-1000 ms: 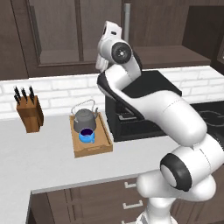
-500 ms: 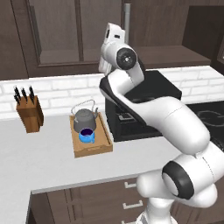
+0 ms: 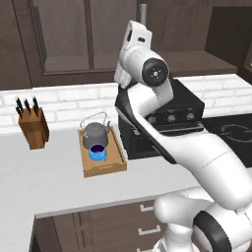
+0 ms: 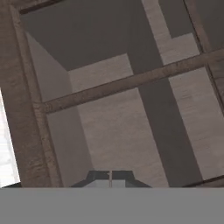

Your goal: Pick the kettle from the counter and place it on the tray. Then pick the mug from the cabinet and place it on the tray. Then close the cabinet doors.

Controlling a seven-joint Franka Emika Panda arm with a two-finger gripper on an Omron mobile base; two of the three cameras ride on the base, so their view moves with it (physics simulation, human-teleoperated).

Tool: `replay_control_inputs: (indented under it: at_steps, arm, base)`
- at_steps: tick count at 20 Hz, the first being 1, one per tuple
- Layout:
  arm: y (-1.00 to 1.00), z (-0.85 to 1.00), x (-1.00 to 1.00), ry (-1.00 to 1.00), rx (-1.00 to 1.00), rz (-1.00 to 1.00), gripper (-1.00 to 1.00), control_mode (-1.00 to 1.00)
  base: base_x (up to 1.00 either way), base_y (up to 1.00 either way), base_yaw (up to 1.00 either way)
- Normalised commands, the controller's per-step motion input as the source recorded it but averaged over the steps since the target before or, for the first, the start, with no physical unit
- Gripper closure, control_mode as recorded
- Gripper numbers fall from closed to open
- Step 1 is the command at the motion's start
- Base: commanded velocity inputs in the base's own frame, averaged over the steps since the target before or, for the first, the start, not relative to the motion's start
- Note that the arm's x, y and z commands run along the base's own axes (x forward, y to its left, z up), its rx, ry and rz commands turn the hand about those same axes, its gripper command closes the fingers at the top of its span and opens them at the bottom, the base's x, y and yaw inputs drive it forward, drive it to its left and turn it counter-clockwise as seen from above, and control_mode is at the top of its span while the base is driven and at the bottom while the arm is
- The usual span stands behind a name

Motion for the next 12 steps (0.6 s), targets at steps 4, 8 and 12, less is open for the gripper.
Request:
replay_control_inputs:
  at_steps: [4,8,12]
  arm:
    - [-0.19,0.41,-1.00,0.02,0.12,0.00,1.00,-1.00]
    - [-0.42,0.02,-0.96,0.01,0.17,0.01,1.00,-1.00]
    - [-0.33,-0.03,-0.41,-0.05,0.11,0.06,1.00,-1.00]
  base:
    - [0.00,0.00,0.00]
    - [0.00,0.00,0.00]
    - [0.00,0.00,0.00]
